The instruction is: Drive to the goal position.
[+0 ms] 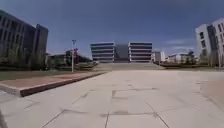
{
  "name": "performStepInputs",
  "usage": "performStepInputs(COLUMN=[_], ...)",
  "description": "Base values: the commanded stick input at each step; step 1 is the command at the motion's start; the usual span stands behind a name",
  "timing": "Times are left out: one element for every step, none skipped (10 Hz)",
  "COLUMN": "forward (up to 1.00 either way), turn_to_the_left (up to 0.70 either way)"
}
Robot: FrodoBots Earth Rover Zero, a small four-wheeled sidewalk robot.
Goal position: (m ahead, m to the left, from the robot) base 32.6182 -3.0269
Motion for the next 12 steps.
performStepInputs(forward=[0.7,0.7,0.7,0.7,0.7,0.7,0.7,0.7,0.7,0.7,0.7,0.7], turn_to_the_left=[-0.05,-0.05,-0.11,-0.21,-0.15,-0.1,-0.06,-0.05,-0.05,-0.05,-0.05,-0.05])
